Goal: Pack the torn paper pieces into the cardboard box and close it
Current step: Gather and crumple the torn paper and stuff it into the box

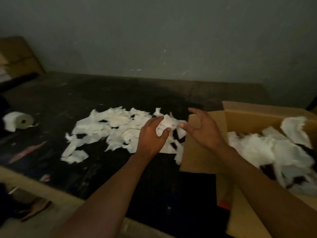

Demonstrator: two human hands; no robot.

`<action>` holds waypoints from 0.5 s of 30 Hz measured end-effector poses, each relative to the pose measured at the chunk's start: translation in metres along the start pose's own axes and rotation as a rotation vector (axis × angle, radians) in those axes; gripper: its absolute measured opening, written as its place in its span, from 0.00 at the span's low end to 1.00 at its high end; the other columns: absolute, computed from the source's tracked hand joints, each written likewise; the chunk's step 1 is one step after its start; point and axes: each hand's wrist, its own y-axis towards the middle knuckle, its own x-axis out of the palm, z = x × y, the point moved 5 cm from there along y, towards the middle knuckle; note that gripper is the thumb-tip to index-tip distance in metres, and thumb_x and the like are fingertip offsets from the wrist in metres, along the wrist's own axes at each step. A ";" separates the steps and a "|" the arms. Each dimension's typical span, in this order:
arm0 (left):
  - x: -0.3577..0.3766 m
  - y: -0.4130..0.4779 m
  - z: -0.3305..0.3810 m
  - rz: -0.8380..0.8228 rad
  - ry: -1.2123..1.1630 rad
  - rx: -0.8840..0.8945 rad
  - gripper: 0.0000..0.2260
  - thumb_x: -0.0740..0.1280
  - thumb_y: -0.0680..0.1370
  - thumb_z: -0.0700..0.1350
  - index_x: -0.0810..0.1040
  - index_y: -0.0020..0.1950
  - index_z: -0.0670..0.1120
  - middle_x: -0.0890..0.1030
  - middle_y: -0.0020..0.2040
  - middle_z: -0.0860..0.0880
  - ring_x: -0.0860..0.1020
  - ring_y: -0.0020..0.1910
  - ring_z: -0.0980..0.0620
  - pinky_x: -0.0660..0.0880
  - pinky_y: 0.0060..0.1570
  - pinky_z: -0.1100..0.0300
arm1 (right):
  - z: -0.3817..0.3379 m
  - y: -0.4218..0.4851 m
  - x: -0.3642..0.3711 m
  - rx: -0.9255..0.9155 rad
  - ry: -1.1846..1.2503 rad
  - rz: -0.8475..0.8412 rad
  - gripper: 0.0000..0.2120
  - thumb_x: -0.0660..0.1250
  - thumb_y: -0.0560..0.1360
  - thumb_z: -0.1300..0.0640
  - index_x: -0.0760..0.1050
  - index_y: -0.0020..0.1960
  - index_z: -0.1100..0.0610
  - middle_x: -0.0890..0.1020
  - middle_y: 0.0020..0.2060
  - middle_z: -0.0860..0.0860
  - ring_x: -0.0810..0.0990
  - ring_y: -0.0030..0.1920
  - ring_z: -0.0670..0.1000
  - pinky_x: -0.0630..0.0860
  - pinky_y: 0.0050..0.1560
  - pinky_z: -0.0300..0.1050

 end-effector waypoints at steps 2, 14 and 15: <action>-0.032 -0.015 -0.034 0.001 0.047 -0.018 0.20 0.71 0.75 0.49 0.76 0.66 0.45 0.78 0.63 0.47 0.74 0.63 0.51 0.66 0.62 0.64 | -0.020 -0.004 0.045 -0.014 0.027 -0.027 0.31 0.72 0.71 0.44 0.66 0.71 0.47 0.68 0.71 0.49 0.67 0.69 0.50 0.64 0.63 0.41; -0.076 -0.062 -0.184 -0.219 0.125 -0.056 0.25 0.71 0.74 0.49 0.71 0.70 0.49 0.73 0.68 0.49 0.69 0.68 0.55 0.60 0.65 0.66 | 0.000 -0.064 0.194 0.293 0.000 0.055 0.30 0.72 0.72 0.49 0.65 0.71 0.53 0.68 0.70 0.55 0.65 0.71 0.54 0.67 0.69 0.54; -0.067 -0.056 -0.186 -0.238 0.100 -0.040 0.25 0.72 0.74 0.50 0.71 0.70 0.49 0.73 0.68 0.50 0.69 0.68 0.55 0.61 0.66 0.65 | 0.005 -0.062 0.193 0.308 -0.011 0.078 0.30 0.72 0.72 0.50 0.66 0.71 0.53 0.69 0.70 0.55 0.66 0.71 0.54 0.67 0.69 0.54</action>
